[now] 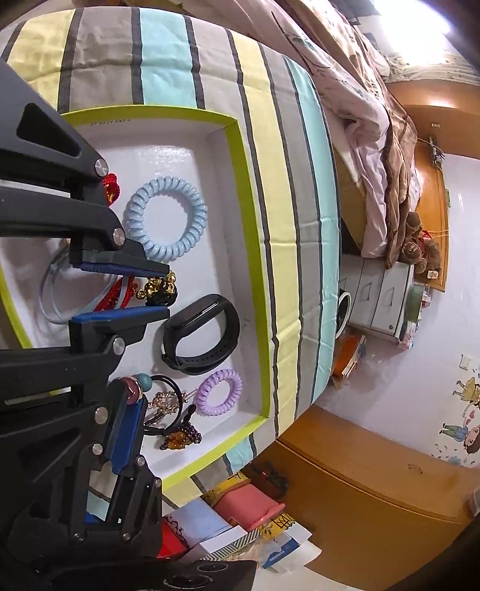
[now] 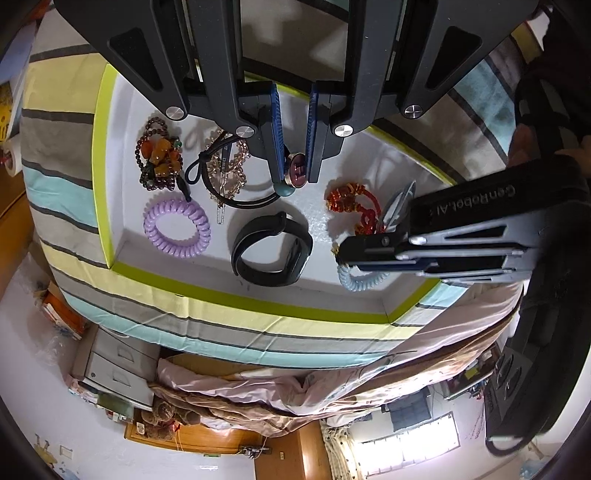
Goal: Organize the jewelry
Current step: 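Carry the black hair tie and gold clip over the box with both tools, then open both tools to drop the hair tie and clip into the box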
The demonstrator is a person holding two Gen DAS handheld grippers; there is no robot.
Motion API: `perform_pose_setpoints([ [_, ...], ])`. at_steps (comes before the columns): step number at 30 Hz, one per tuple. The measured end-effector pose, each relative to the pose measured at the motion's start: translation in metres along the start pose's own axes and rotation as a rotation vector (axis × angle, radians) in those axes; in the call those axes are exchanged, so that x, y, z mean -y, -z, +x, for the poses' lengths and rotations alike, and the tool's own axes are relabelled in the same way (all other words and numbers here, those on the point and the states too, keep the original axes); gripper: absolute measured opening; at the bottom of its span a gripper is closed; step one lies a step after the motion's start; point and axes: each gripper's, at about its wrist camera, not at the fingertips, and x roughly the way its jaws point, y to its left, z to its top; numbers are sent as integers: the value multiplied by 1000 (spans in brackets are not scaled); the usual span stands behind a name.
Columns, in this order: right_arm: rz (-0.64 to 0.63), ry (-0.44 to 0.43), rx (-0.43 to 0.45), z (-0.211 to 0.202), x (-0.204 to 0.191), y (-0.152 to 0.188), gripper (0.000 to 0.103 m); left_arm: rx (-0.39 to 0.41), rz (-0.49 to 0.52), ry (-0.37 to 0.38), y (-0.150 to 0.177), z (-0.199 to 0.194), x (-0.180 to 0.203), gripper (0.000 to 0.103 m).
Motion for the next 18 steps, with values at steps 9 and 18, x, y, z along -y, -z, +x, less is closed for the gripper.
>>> perform_pose_setpoints([
  [9,-6,9,1,0,-1,0,13,7,0,-12,-1,-2,1,16],
  [18,1,19,14,-4,-1,1,16,16,7,-16,1,-9,3,18],
])
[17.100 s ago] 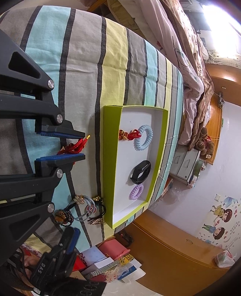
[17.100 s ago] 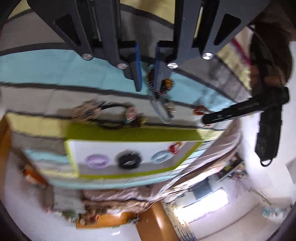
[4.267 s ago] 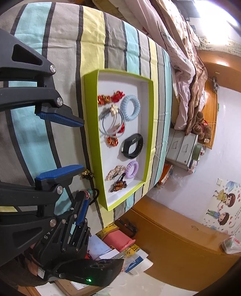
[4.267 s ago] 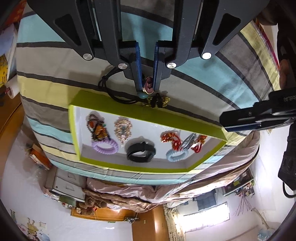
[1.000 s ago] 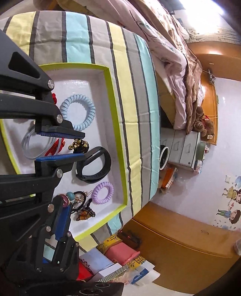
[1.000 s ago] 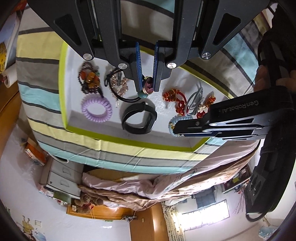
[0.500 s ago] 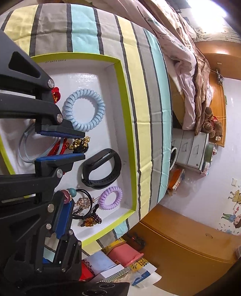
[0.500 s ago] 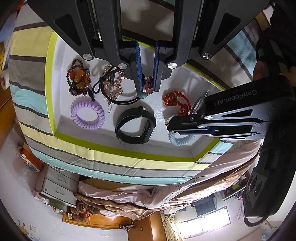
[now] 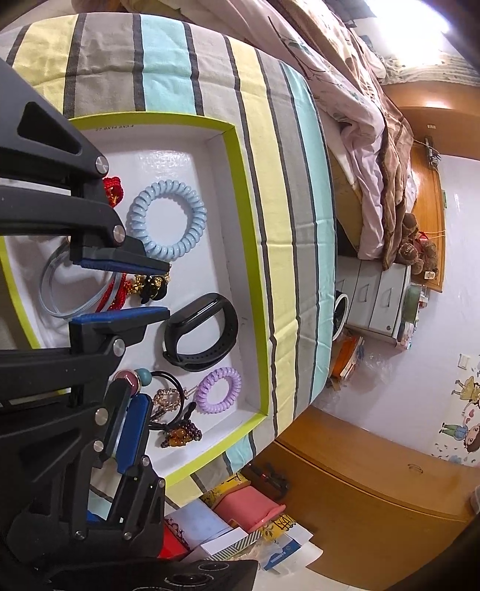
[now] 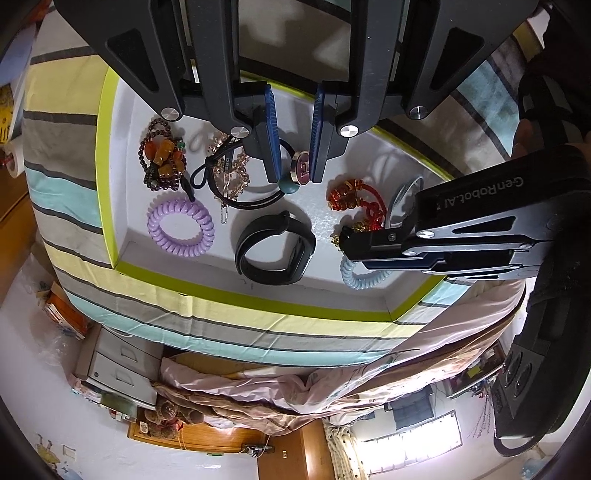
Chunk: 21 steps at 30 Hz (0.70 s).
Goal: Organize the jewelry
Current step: 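Open both tools to drop the hair tie and clip into the box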
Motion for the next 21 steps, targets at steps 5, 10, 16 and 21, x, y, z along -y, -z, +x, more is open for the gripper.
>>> perform_pose_setpoints([
  [5,5,4,24,-9,0,1,18,25,-6,-7,2,-12,2,24],
  [10,37,17,77,-27,1,7,35,87,-1,-87,12,-37,9,40],
  [16,86,68,153,-50,-1,18,35,147,-12,-169,30,-64,16,40],
  [21,111,103,189,-58,-3,23,35,164,-14,-246,41,-74,20,41],
])
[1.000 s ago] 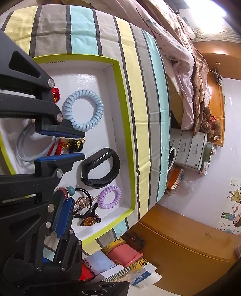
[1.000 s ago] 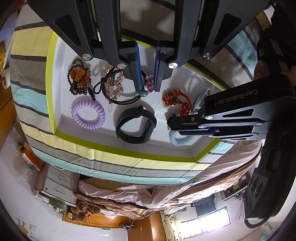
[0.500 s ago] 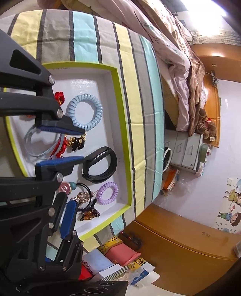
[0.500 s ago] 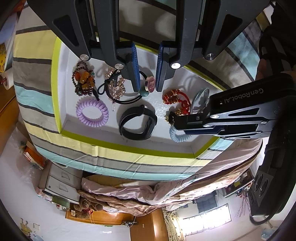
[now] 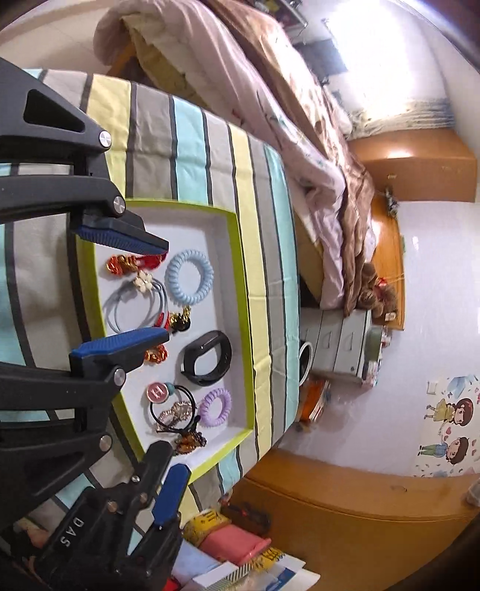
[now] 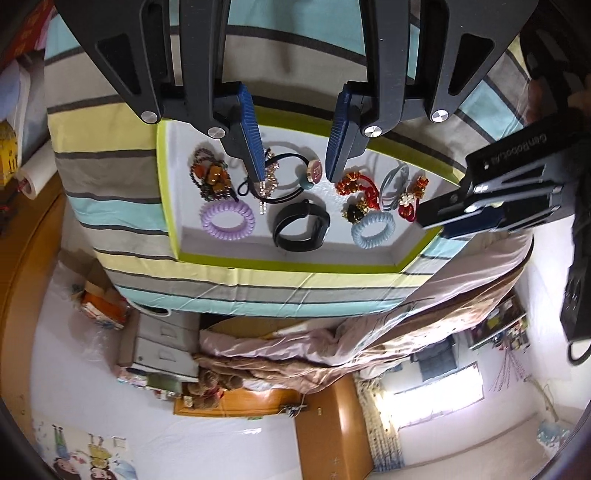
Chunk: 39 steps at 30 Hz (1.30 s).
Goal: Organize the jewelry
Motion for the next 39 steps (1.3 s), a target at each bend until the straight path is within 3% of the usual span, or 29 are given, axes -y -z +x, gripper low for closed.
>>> perform_pose_setpoints([
  [13,26,24,41,-6,0,3,35,-3,-71,-80,10,-3,-2,41],
  [39,17,12,37,-8,-5,4,35,-16,-87,-54,16,-4,-1,41],
])
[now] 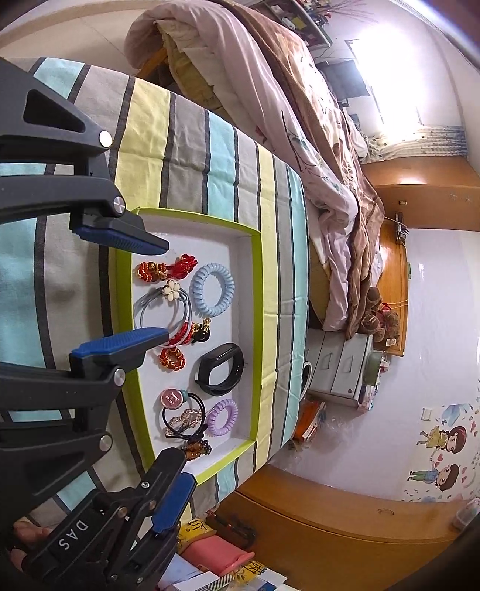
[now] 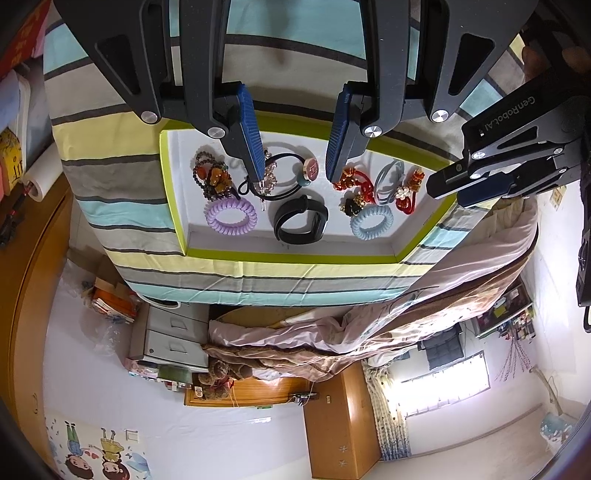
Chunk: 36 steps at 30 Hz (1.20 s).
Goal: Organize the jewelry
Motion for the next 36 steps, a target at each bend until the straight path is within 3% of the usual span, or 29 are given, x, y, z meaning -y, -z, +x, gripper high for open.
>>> perform_pose_setpoints([
  [36,7,2,0,1,2,0,35,-1,9,-4,2,-2,3,41],
])
